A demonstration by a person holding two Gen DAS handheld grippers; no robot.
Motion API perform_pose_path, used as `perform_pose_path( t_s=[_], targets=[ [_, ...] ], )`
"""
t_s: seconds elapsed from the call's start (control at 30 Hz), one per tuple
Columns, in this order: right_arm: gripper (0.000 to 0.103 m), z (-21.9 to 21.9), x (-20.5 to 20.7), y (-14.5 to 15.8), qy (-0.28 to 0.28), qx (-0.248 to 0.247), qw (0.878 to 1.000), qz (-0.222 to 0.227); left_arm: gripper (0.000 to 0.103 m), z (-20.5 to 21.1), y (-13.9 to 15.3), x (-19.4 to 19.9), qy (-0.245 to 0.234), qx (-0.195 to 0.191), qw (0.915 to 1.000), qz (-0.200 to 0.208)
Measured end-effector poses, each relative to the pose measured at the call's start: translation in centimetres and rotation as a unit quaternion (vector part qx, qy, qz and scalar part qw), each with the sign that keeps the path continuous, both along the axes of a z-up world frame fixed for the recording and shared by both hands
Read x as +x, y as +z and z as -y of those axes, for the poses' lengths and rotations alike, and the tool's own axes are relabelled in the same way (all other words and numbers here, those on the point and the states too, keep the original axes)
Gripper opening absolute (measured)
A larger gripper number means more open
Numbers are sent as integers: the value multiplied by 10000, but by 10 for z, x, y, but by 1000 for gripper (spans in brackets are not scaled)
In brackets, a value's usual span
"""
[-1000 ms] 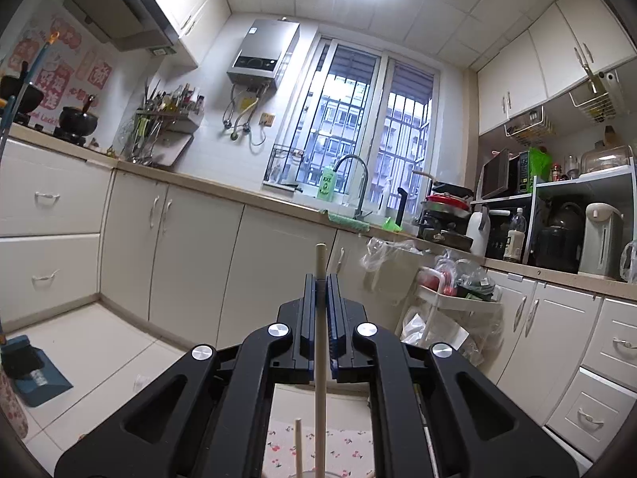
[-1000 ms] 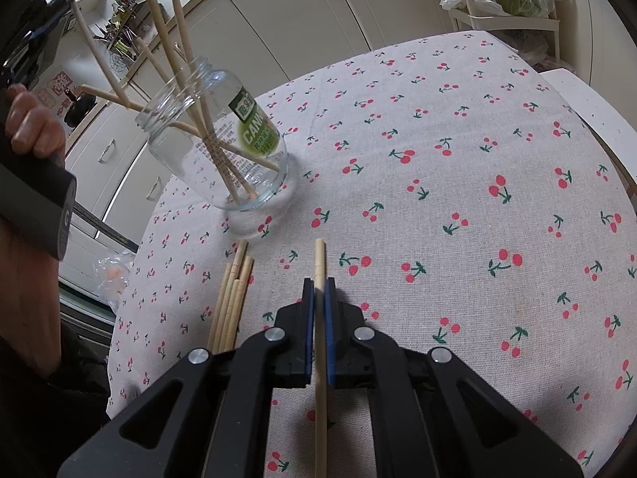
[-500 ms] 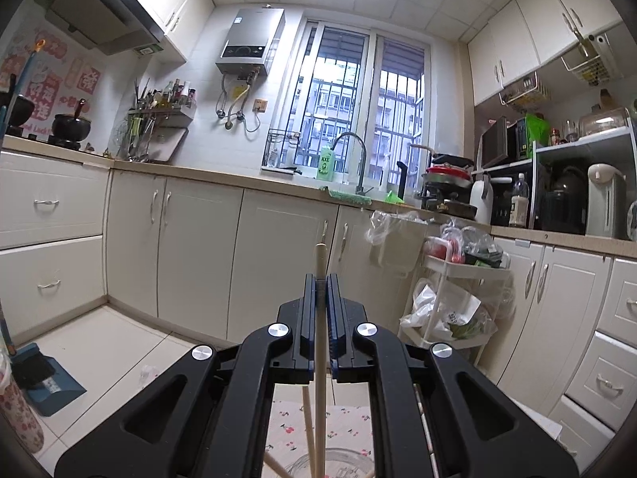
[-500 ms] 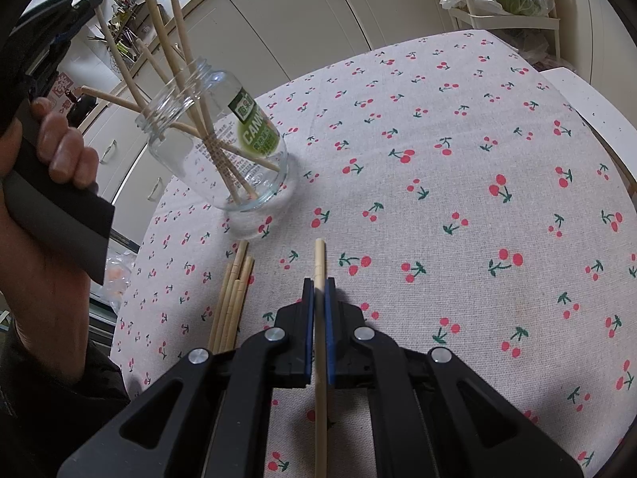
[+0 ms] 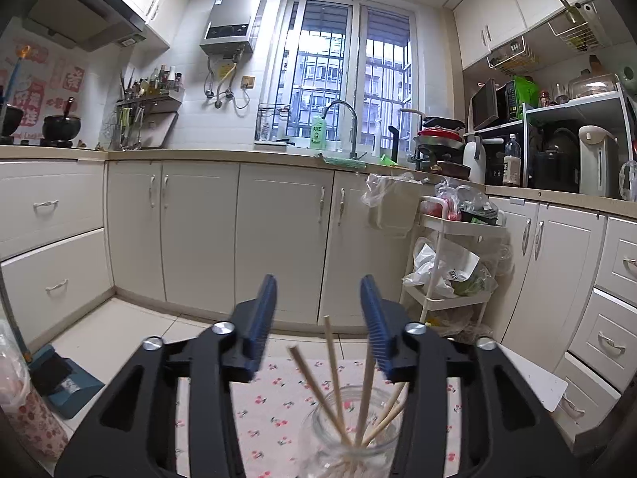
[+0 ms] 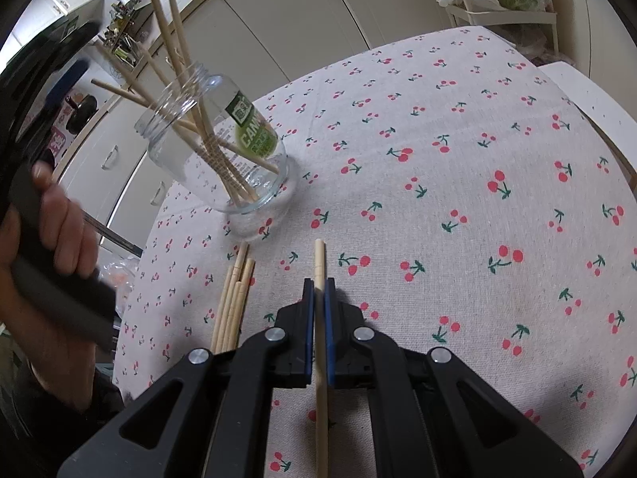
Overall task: Organize utensils
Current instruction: 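Open the left gripper over the jar mouth to drop its stick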
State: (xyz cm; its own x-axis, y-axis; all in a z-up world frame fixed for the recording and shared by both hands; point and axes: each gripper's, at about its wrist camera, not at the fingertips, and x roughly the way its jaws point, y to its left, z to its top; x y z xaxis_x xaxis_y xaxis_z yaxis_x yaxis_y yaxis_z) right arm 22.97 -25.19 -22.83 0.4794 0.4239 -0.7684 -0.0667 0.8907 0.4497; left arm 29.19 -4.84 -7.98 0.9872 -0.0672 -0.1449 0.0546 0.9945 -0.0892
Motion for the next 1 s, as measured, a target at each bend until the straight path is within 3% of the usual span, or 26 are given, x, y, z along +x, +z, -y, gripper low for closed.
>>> perform_pose_path(
  t_s=[0.27, 0.37, 0.5, 0.7, 0.8, 1.0],
  targets=[
    [5, 19, -3, 11, -347, 630, 9972, 226, 79, -44, -9, -60, 587, -229, 9980, -43],
    [5, 23, -7, 28, -538, 861, 9929, 620, 81, -65, -29, -74, 848, -467, 9948, -322],
    [5, 24, -19, 77, -773, 1000, 9774, 1693, 82, -84, -58, -79, 1029, -694, 9894, -748],
    [5, -9, -15, 152, -835, 751, 9386, 3262, 82, -93, -80, -79, 1058, -859, 9862, -942],
    [5, -23, -2, 172, -753, 762, 9268, 3598, 82, -94, -84, -78, 1064, -943, 9850, -977],
    [5, -24, 11, 188, -794, 813, 9202, 3747, 83, -105, -91, -74, 1087, -1243, 9803, -1084]
  ],
)
